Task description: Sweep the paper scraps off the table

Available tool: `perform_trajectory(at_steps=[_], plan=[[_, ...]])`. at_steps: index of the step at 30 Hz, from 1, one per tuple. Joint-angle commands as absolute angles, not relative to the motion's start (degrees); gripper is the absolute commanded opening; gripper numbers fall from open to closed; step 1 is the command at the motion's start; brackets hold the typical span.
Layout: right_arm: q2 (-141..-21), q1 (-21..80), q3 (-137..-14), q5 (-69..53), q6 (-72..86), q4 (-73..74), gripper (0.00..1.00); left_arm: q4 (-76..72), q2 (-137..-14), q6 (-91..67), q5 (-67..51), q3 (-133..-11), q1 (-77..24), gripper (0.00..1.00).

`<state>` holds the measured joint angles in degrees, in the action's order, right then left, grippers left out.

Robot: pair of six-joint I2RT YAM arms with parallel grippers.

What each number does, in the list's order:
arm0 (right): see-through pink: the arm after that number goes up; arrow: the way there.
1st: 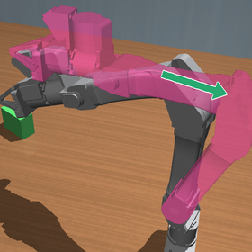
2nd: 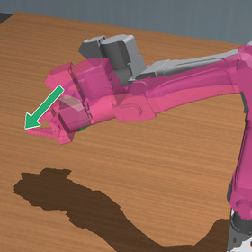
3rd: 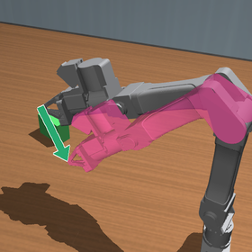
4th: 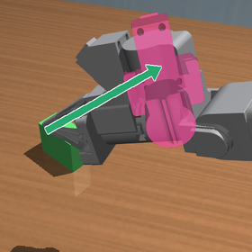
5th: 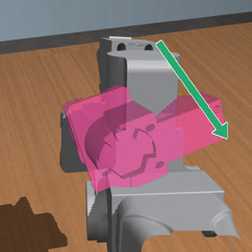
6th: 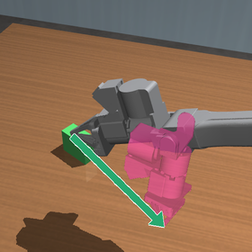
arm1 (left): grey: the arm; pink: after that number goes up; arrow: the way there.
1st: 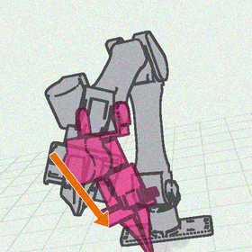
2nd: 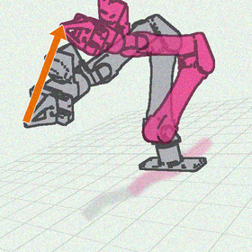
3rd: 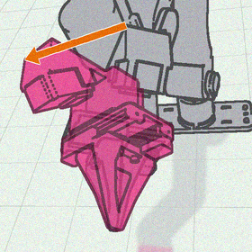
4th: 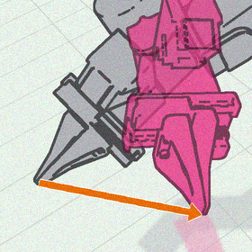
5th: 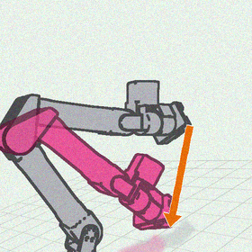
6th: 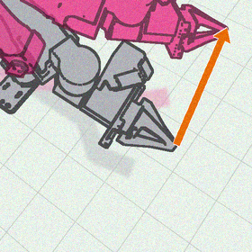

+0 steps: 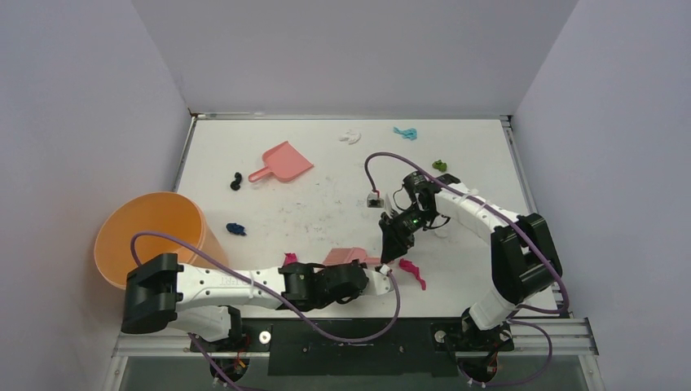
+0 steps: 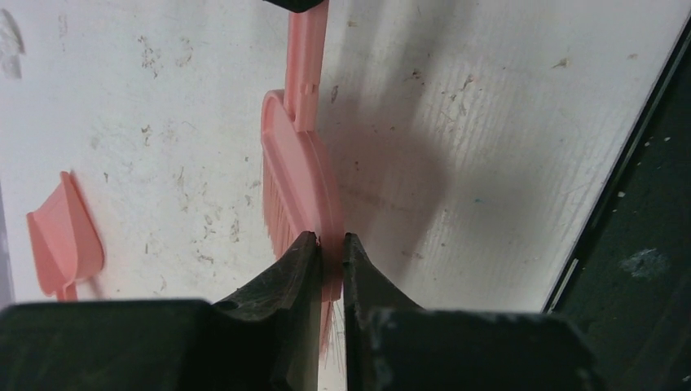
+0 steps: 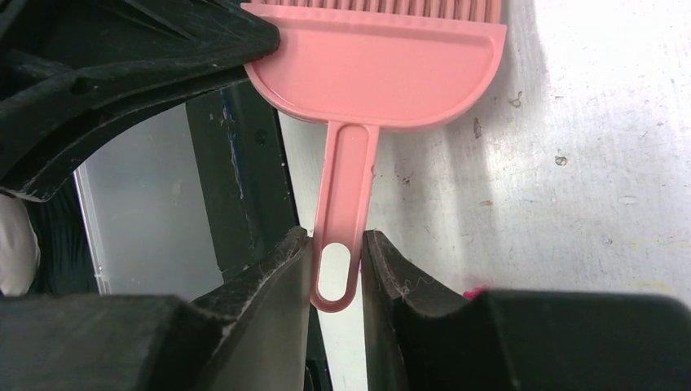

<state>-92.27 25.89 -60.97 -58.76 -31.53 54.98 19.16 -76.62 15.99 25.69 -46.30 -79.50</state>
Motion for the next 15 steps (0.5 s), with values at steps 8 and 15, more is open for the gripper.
perform_trajectory(at_steps=[8, 15], plan=[[-92.1, 16.1, -80.4, -68.7, -59.1, 80.3, 0.83, 13.9, -64.8, 2.2, 21.9, -43.7, -81.2, 0.0], [-78.7, 16.6, -80.6, -64.3, -71.6, 77.6, 0.86, 12.3, -58.7, -5.3, 8.9, -42.3, -79.1, 0.0]])
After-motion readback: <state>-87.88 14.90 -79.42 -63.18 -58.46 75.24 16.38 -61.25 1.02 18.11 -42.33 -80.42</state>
